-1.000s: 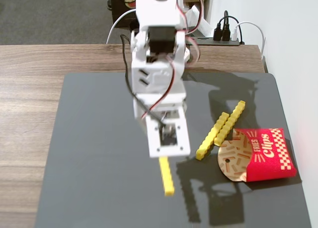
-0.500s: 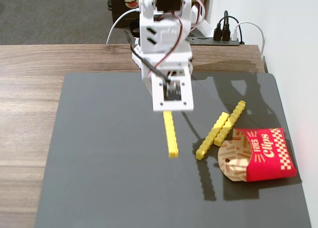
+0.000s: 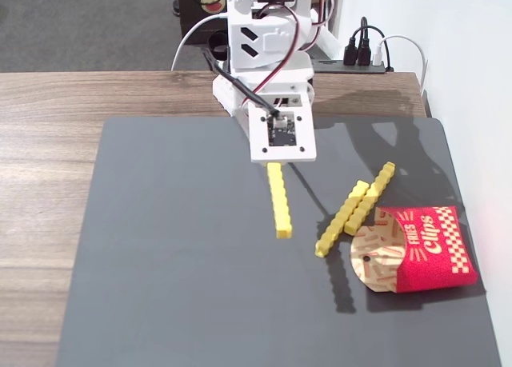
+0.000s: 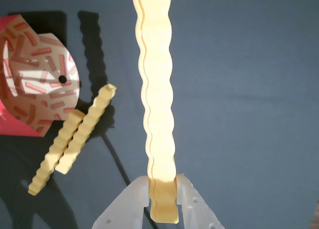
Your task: Grab a fry
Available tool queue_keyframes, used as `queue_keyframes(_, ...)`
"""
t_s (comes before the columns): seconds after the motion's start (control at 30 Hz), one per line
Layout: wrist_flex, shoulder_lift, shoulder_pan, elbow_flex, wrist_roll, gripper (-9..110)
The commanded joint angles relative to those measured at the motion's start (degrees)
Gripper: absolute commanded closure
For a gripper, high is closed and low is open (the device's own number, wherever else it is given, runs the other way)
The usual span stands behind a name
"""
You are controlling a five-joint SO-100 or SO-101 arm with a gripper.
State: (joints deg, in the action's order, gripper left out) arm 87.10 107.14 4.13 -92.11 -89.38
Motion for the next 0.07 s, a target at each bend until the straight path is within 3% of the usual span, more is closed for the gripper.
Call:
queue_keyframes(0.0,0.2,2.6,0.5,0.2,0.2,101)
queue_keyframes(0.03,0.2,2.6,0.5,0.2,0.2,101)
